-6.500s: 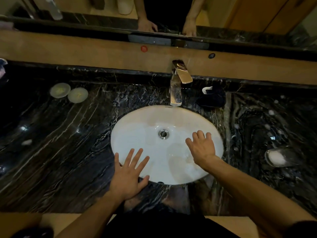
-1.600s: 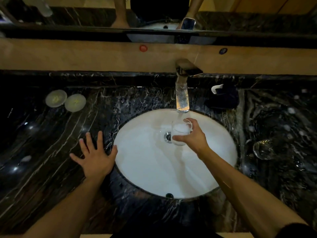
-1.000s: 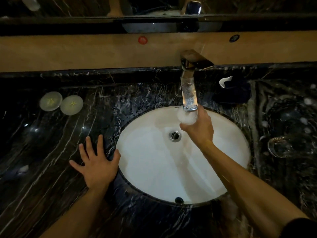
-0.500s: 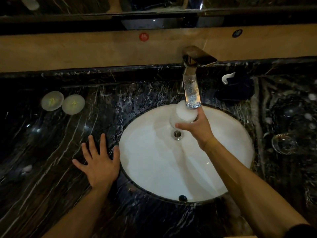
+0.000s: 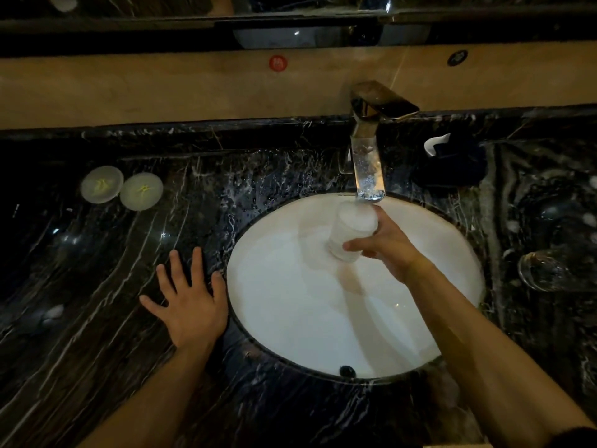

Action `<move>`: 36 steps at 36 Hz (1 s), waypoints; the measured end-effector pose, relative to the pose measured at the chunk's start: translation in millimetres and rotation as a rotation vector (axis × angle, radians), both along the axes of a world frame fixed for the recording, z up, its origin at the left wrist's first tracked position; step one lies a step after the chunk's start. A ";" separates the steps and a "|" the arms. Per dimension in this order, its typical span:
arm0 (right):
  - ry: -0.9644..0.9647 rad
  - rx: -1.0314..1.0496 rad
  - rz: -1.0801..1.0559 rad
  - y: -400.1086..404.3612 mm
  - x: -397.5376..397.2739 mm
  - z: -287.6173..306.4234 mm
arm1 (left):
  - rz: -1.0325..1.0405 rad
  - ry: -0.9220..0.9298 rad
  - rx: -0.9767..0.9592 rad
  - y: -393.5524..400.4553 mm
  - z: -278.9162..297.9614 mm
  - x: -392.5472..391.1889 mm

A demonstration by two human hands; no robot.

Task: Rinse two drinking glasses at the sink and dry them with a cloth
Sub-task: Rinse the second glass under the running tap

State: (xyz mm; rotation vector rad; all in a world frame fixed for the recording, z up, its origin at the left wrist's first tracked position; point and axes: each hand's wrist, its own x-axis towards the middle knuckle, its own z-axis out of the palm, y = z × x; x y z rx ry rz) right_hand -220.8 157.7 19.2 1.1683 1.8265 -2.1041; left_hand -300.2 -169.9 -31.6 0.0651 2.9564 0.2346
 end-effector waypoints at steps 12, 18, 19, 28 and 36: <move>0.028 -0.518 -0.405 -16.6 -4.9 -11.2 | -0.001 0.007 0.004 0.2 -0.5 0.0; -0.129 -0.789 -0.500 -31.4 -3.2 -10.4 | -0.011 0.006 -0.002 -0.9 -0.5 -1.2; -0.143 -0.835 -0.535 -33.9 -4.0 -11.3 | -0.012 0.009 0.000 -0.3 0.3 -1.0; -0.125 -1.101 -0.926 -34.6 -20.4 -3.5 | -0.006 0.018 0.002 -0.1 0.1 -0.3; -0.011 -1.267 -1.037 -22.7 -27.4 -2.2 | -0.007 0.020 0.006 0.5 0.5 -0.1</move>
